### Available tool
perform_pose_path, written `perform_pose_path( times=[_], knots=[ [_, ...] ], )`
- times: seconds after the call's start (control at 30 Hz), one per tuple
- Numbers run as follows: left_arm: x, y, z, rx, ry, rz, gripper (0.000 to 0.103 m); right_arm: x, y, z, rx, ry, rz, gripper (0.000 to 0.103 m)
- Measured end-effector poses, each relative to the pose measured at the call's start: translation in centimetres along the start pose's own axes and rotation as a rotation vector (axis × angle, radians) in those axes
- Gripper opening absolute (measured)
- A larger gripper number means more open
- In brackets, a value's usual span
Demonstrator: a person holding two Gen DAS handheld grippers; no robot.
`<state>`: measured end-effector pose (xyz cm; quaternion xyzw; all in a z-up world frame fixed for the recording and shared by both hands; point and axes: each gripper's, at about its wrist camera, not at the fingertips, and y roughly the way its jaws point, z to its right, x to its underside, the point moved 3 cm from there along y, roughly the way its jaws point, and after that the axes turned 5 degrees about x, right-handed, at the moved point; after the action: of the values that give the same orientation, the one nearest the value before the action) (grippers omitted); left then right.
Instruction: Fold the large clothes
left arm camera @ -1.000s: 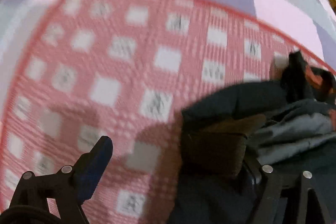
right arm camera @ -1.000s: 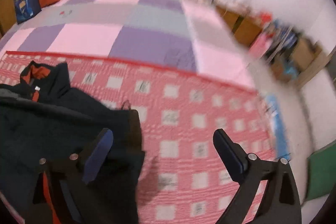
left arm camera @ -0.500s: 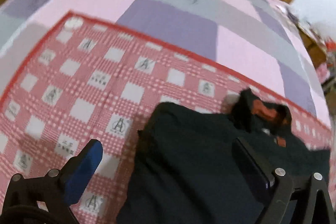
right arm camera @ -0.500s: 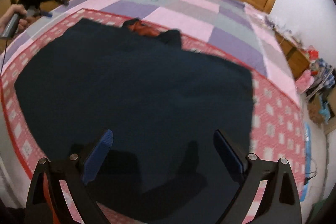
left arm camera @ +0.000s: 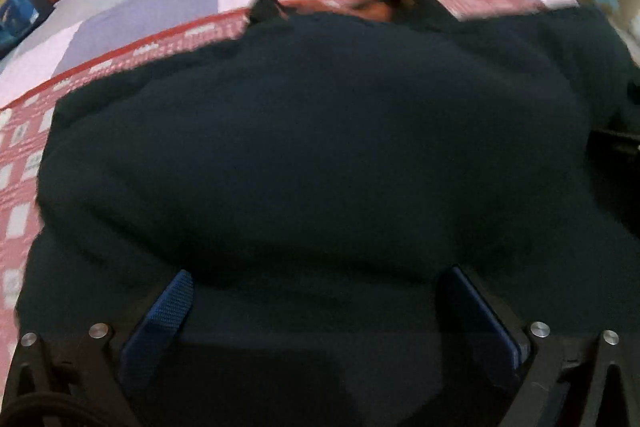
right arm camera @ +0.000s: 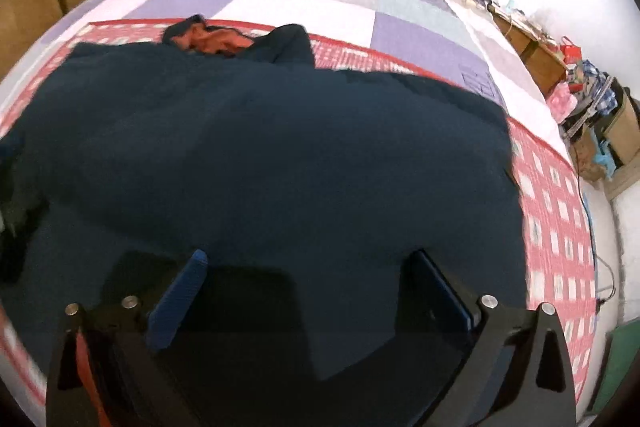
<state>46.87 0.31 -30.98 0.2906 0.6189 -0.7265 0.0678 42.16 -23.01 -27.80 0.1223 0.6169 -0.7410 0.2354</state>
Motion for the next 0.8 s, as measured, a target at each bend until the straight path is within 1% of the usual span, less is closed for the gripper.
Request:
perform_pose_path(
  times=[0.07,0.1,0.17,0.23,0.27,0.33,0.37,0.4,0.43,0.47,0.5,0.53,0.57,0.6,0.63,0.67,0.7,0.73,0.8],
  knots=[
    [-2.9,1.6,-2.3,-0.043,-0.071,-0.005,0.103,-3.0,2.5,0.1,0.019,0.024,-0.028,0.103],
    [-4.0,2.2,-3.2,-0.061,-0.101,-0.014,0.103,-4.6,3.8,0.0,0.028,0.021,-0.039,0.103],
    [-5.4,3.5,-4.8,-0.087,-0.146,-0.041,0.103,-6.3,5.4,-0.1,0.036,0.013,-0.056,0.103],
    [-5.7,4.5,-5.0,-0.104,-0.164,-0.054,0.103,-7.6,6.4,0.0,0.032,0.014,-0.069,0.103],
    [-5.8,4.4,-5.3,-0.115,-0.164,-0.054,0.103,-8.0,6.2,0.2,0.026,0.022,-0.066,0.103],
    [-5.5,3.4,-5.2,-0.124,-0.169,-0.041,0.103,-8.0,4.5,0.7,0.014,0.056,-0.018,0.103],
    [-4.9,2.3,-5.0,-0.128,-0.167,-0.014,0.103,-7.4,2.7,0.7,-0.029,0.072,0.027,0.103],
    [-4.0,0.9,-4.6,-0.116,-0.160,0.018,0.103,-6.6,1.3,0.6,-0.062,0.071,0.057,0.103],
    [-3.0,-0.1,-3.7,-0.098,-0.154,0.036,0.103,-5.1,-0.8,0.3,-0.081,0.051,0.091,0.103],
    [-1.6,-1.4,-3.1,-0.072,-0.143,0.051,0.103,-3.4,-2.4,0.0,-0.074,0.021,0.115,0.103],
    [-0.5,-2.1,-2.5,-0.062,-0.130,0.057,0.103,-1.6,-3.5,-0.3,-0.062,-0.006,0.121,0.103],
    [1.1,-2.6,-1.8,-0.055,-0.111,0.047,0.103,-0.2,-4.2,-0.4,-0.050,-0.022,0.118,0.103],
    [2.1,-2.4,-1.6,-0.059,-0.103,0.031,0.103,1.8,-4.6,-0.4,-0.020,-0.032,0.100,0.103],
    [2.5,-1.8,-1.5,-0.063,-0.099,0.021,0.103,3.1,-4.4,-0.3,0.006,-0.027,0.075,0.103],
    [3.0,-1.5,-1.6,-0.058,-0.098,0.020,0.103,4.5,-3.6,0.0,0.019,-0.015,0.027,0.103],
    [3.1,-1.1,-1.9,-0.054,-0.114,0.025,0.103,5.2,-2.7,0.5,-0.019,0.015,0.010,0.103],
    [2.8,-0.8,-2.2,-0.067,-0.130,0.024,0.103,5.2,-2.0,0.8,-0.036,0.034,0.011,0.103],
    [2.5,-0.7,-2.3,-0.078,-0.143,0.022,0.103,4.7,-1.5,1.0,-0.026,0.036,0.011,0.103],
    [1.4,-0.1,-2.7,-0.098,-0.202,0.007,0.103,3.3,-0.2,1.0,-0.006,0.042,0.005,0.103]
  ],
)
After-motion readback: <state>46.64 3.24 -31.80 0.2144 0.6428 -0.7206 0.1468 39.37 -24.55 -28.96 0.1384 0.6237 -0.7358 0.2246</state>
